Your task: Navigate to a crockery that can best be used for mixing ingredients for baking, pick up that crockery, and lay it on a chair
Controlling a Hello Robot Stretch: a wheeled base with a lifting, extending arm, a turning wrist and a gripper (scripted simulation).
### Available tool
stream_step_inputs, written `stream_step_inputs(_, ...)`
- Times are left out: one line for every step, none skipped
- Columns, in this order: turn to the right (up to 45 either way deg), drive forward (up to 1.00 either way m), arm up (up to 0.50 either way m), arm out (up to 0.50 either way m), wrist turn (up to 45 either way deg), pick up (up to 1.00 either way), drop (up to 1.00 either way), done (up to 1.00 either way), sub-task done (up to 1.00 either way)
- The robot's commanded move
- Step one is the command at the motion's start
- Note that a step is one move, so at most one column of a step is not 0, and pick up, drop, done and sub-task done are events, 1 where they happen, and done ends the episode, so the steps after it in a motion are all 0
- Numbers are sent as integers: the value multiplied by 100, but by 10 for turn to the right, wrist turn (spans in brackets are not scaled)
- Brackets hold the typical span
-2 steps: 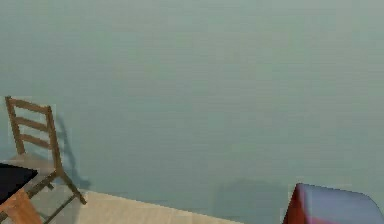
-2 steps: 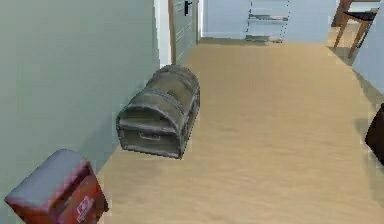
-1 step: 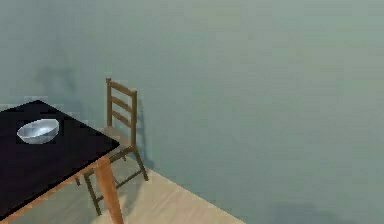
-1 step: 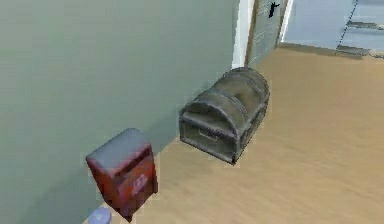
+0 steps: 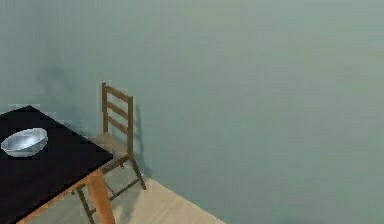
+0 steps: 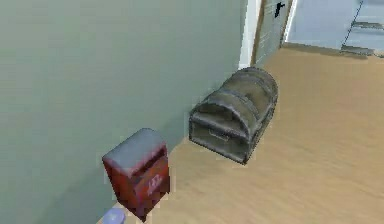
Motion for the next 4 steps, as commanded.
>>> stream_step_inputs(-450, 0, 0, 0, 0, 0, 0, 0, 0)
stream_step_inputs(-450, 0, 0, 0, 0, 0, 0, 0, 0)
stream_step_inputs(-390, 0, 0, 0, 0, 0, 0, 0, 0)
stream_step_inputs(450, 0, 0, 0, 0, 0, 0, 0, 0)
